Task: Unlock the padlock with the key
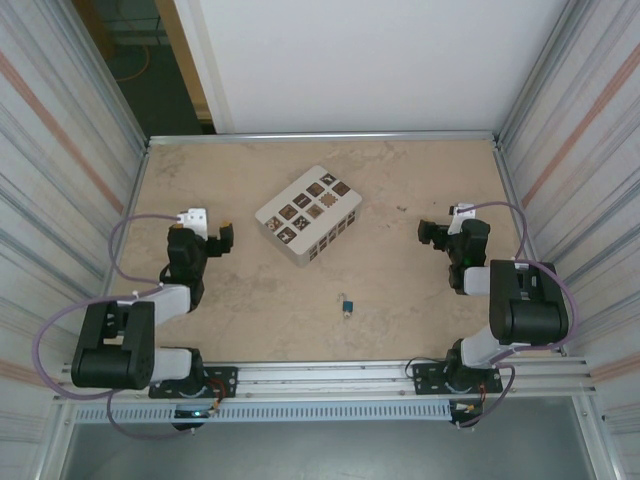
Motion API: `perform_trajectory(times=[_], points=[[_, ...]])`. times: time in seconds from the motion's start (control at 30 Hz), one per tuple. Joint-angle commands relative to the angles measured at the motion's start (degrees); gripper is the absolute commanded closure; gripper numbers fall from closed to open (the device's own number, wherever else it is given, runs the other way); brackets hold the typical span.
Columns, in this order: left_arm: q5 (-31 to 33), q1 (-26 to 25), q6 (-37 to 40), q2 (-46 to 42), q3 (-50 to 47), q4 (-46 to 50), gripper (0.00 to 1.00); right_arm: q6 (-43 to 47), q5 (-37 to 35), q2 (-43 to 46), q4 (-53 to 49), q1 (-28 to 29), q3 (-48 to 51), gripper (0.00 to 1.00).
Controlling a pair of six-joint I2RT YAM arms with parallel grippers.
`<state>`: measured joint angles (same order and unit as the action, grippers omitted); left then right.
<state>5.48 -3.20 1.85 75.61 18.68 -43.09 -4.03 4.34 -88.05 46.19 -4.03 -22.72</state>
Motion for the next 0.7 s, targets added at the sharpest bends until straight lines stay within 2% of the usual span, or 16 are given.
perform_trajectory(times=[0.0, 0.23, 0.43, 0.67], points=[[-1.50, 0.64, 1.58, 2.41, -2.16, -8.00, 0.01, -0.80, -0.69, -0.26, -0.38, 0.38, -0.60, 0.01], [-2.84, 0.96, 2.01, 11.25, -4.10, -20.52, 0.01, -0.81, -0.65, -0.17, -0.32, 0.35, -0.57, 0.01], [-2.24, 1.73, 0.63, 10.98, 4.49, -3.06, 0.01, -0.80, -0.67, -0.26, -0.39, 0.39, -0.57, 0.01], [-2.25, 1.80, 0.61, 10.72, 4.24, -3.18, 0.01, -0.80, -0.66, -0.25, -0.39, 0.41, -0.57, 0.01]])
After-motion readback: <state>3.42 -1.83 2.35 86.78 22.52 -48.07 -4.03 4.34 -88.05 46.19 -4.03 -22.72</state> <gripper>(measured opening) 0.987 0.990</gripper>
